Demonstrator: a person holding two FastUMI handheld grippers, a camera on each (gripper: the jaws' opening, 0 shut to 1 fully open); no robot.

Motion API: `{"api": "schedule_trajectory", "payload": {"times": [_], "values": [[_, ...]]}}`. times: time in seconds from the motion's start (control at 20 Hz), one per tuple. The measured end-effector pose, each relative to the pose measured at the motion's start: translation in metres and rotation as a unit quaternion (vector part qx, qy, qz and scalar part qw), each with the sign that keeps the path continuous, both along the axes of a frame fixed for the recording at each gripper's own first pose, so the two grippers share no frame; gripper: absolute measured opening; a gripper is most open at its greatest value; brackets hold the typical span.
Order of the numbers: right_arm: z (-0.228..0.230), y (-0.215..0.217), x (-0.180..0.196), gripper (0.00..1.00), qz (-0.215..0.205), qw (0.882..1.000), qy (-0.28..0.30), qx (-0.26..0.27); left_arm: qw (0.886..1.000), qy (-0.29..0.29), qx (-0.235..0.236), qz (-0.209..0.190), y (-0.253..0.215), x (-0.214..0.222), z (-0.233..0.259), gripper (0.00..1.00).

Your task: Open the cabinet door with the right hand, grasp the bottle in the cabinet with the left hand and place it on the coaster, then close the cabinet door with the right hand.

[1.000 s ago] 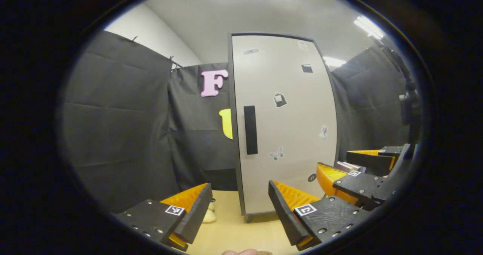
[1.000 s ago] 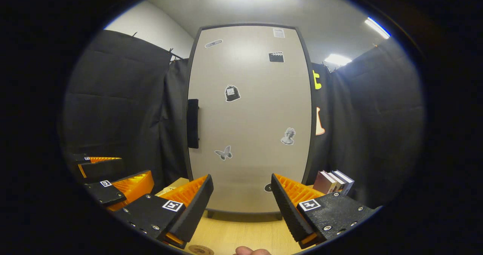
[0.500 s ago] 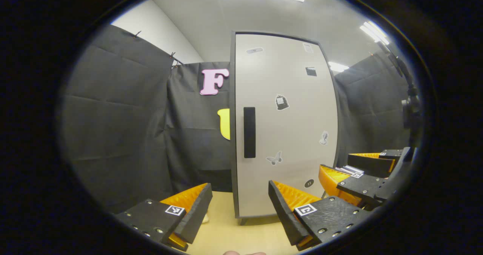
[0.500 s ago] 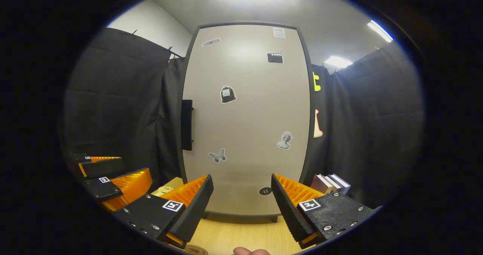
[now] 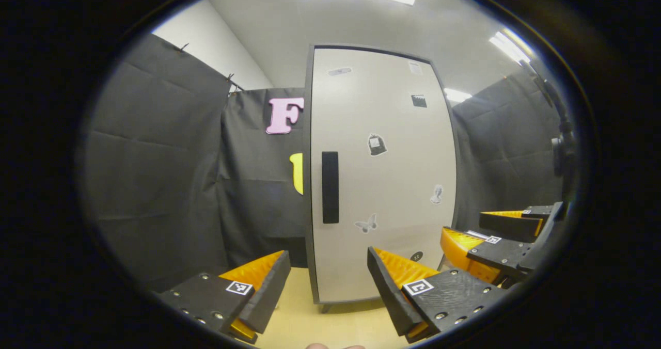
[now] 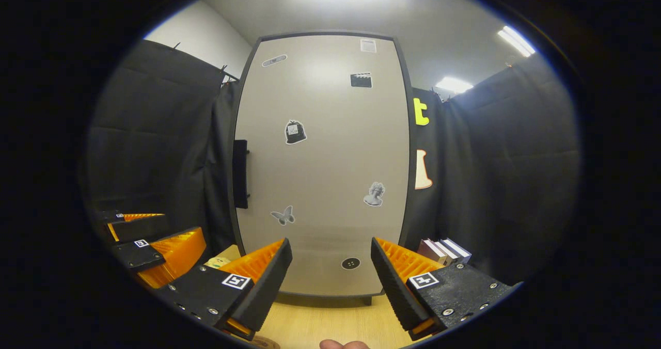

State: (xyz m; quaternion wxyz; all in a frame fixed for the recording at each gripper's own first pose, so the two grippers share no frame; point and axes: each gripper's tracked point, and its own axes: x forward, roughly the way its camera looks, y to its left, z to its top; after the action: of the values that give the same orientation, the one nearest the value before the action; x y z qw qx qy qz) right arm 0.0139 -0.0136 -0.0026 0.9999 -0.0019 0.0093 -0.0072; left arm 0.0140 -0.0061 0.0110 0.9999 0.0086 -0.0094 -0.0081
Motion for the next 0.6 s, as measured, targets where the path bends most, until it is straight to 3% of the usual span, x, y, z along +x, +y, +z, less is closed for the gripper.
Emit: {"api": "schedule_trajectory", "payload": {"times": [0.1, 0.25, 0.35, 0.4, 0.6], "values": [[0.001, -0.005, 0.004, 0.95, -0.002, 1.0, -0.003, -0.004, 1.0, -0.006, -0.001, -0.001, 0.001, -0.001, 0.003, 0.87], [0.002, -0.005, 0.011, 0.95, 0.0, 1.0, -0.003, -0.001, 1.0, -0.003, -0.001, -0.005, 0.001, -0.003, 0.001, 0.93], [0.004, 0.003, 0.019, 0.95, 0.011, 1.0, -0.003, 0.002, 1.0, -0.005, -0.003, -0.005, 0.004, -0.007, 0.0, 0.87], [0.005, 0.009, 0.023, 0.95, 0.018, 1.0, -0.003, 0.003, 1.0, -0.006, -0.003, -0.004, 0.007, -0.011, -0.001, 0.9], [0.013, 0.035, 0.044, 0.95, 0.037, 0.999, -0.009, -0.004, 1.0, -0.009, 0.01, 0.009, 0.03, -0.03, -0.003, 0.86]]}}
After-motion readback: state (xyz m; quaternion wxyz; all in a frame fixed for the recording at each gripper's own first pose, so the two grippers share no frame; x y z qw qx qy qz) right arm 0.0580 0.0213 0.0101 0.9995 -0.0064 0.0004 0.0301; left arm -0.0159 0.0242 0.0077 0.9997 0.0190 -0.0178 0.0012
